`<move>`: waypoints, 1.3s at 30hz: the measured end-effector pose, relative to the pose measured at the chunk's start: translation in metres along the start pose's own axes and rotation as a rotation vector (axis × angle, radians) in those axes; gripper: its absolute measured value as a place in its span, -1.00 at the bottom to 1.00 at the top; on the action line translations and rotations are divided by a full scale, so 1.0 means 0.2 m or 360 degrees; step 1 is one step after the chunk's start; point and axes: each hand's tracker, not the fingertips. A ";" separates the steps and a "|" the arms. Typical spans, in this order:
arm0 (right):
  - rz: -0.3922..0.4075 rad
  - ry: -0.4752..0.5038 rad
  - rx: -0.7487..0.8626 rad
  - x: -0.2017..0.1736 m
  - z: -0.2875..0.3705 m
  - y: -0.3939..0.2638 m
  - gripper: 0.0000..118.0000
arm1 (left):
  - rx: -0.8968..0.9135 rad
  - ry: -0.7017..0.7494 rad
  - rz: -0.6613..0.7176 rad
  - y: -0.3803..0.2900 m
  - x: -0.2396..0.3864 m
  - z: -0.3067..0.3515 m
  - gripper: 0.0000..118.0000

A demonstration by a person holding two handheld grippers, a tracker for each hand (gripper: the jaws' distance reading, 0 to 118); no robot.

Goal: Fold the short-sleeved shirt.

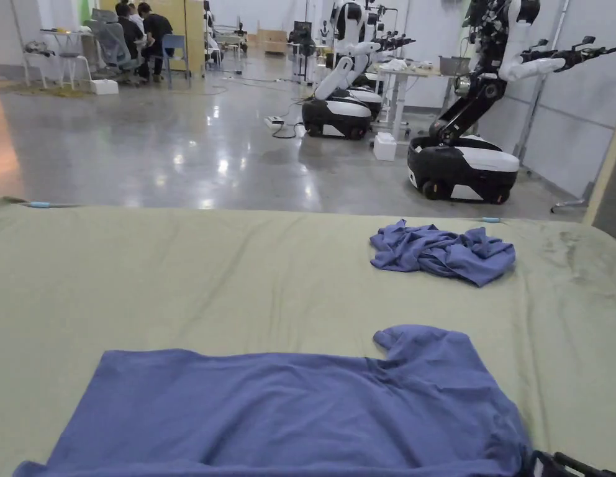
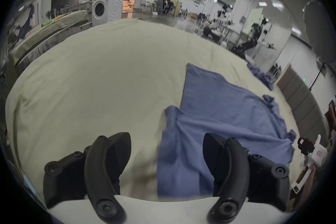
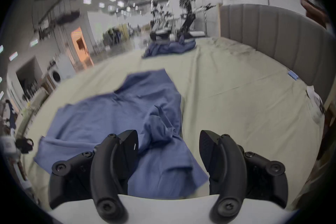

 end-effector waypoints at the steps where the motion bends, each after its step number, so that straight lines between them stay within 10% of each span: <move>1: -0.0017 0.0039 0.0012 0.01 0.07 -0.03 0.27 | 0.0045 -0.0005 -0.0021 -0.03 -0.01 0.08 0.33; 3: -0.0029 0.0080 -0.0022 0.02 0.21 -0.09 -0.43 | 0.0087 0.0096 -0.0078 -0.10 -0.01 0.22 -0.80; 4: -0.0017 0.0104 -0.0026 0.02 0.27 -0.13 -0.96 | 0.0092 0.0141 -0.0096 -0.13 0.00 0.26 -1.00; 13: 0.0021 0.0030 -0.0126 0.01 0.48 -0.32 -0.96 | 0.0041 -0.0138 0.0004 -0.15 -0.11 0.18 -1.00; 18: -0.0023 0.0036 -0.0117 0.01 0.47 -0.27 -0.96 | -0.0234 -0.0169 -0.0007 -0.08 -0.09 -0.10 0.37; 22: 0.0034 0.0034 -0.0128 -0.01 0.46 -0.22 -0.96 | -0.0317 -0.0112 -0.0195 -0.12 0.00 -0.20 0.22; 25: 0.0081 0.0034 -0.0141 -0.04 0.45 -0.19 -0.96 | -0.0268 0.0044 -0.0216 -0.11 0.03 -0.19 -0.57; 28: 0.0148 -0.0018 -0.0198 -0.04 0.37 -0.19 -0.82 | -0.0256 -0.0088 -0.0150 -0.11 0.03 -0.13 -0.84; 31: 0.0192 -0.0023 -0.0324 -0.06 0.24 -0.18 0.26 | -0.0287 -0.0046 -0.0243 -0.12 0.04 -0.15 -0.84; 39: 0.0129 -0.0104 -0.0448 -0.03 -0.09 -0.17 0.35 | -0.0315 -0.0033 -0.0267 -0.14 0.04 -0.18 -0.84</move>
